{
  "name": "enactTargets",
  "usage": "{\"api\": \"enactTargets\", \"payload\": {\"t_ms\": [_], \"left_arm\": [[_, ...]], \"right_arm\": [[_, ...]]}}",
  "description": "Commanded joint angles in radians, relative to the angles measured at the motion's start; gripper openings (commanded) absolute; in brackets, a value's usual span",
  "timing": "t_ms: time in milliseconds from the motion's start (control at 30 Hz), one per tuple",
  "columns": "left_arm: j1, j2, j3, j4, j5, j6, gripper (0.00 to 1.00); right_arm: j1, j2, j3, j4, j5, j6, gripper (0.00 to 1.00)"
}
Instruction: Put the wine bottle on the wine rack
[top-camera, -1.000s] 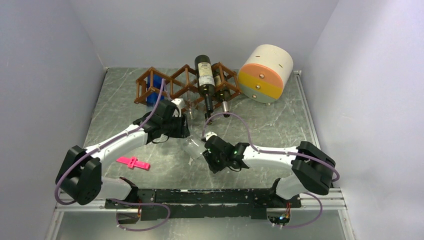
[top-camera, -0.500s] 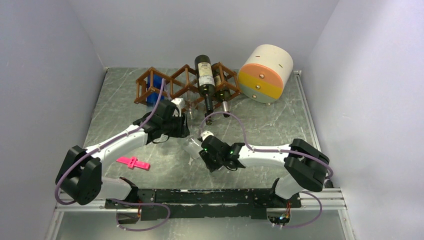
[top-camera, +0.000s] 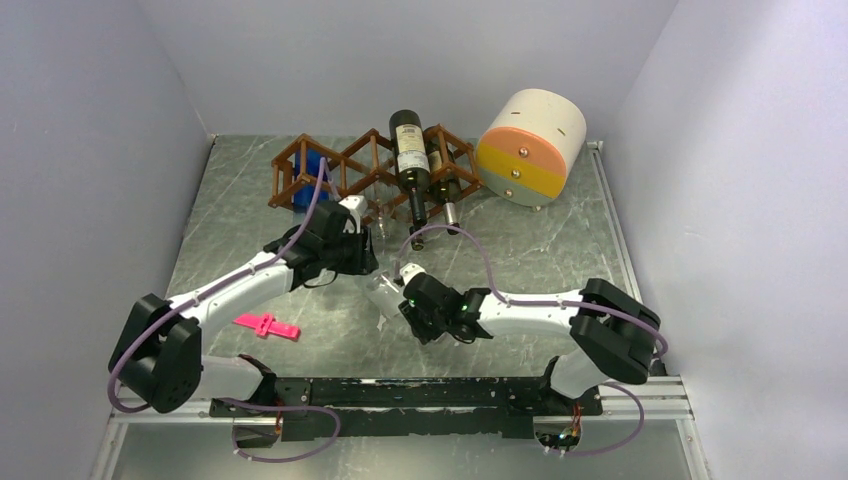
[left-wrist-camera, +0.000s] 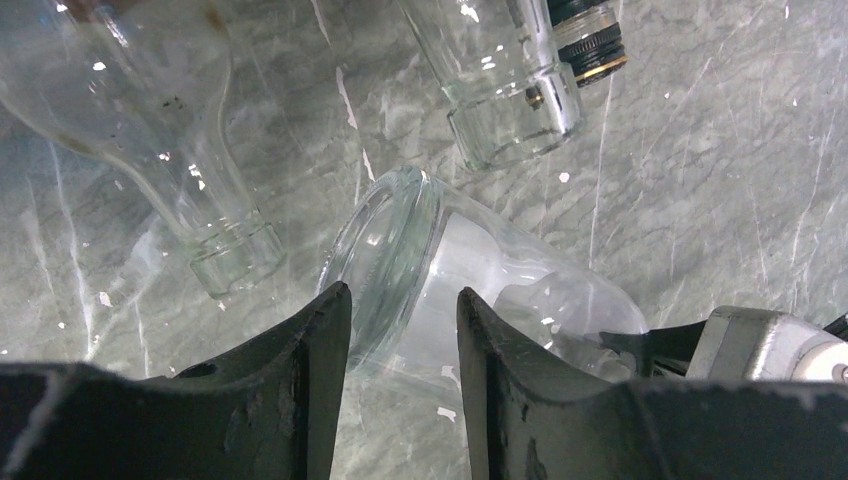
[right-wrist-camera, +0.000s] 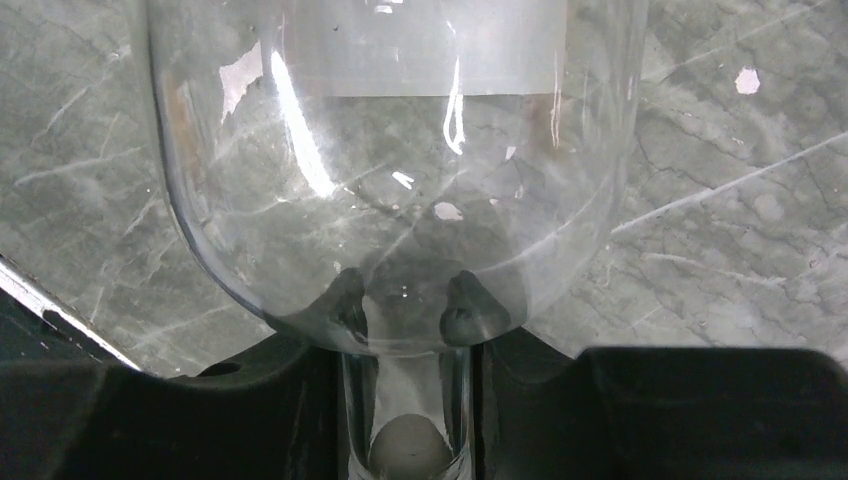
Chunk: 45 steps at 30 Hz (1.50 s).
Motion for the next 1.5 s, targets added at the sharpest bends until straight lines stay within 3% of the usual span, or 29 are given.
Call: {"api": "enactTargets", "payload": {"t_ms": [0, 333, 867, 1033, 1200, 1300, 1367, 1467], "left_arm": [[-0.019, -0.056, -0.007, -0.106, 0.048, -0.027, 0.51], [-0.019, -0.255, 0.07, -0.21, -0.106, -0.049, 0.66], [-0.019, -0.664, 0.227, -0.283, -0.421, 0.019, 0.73], [-0.018, -0.714, 0.258, -0.327, -0.465, 0.01, 0.78], [-0.018, -0.711, 0.285, -0.442, -0.554, -0.151, 1.0], [-0.018, -0.703, 0.3, -0.522, -0.564, -0.255, 1.0], [-0.019, -0.704, 0.309, -0.536, -0.516, -0.218, 1.0], [-0.019, -0.716, 0.317, -0.576, -0.562, -0.212, 1.0]], "right_arm": [[-0.011, -0.086, -0.007, 0.079, 0.05, 0.012, 0.0], [-0.012, -0.309, -0.02, 0.043, -0.012, -0.001, 0.0], [-0.012, -0.502, 0.162, -0.024, -0.095, -0.043, 0.0], [-0.012, -0.422, 0.328, 0.02, -0.028, 0.027, 0.0], [-0.012, -0.245, 0.557, 0.048, 0.103, 0.119, 0.0], [-0.012, -0.117, 0.7, 0.049, 0.163, 0.178, 0.0], [-0.012, -0.026, 0.827, 0.025, 0.225, 0.206, 0.0], [-0.012, 0.095, 0.959, 0.008, 0.306, 0.25, 0.0]]}}
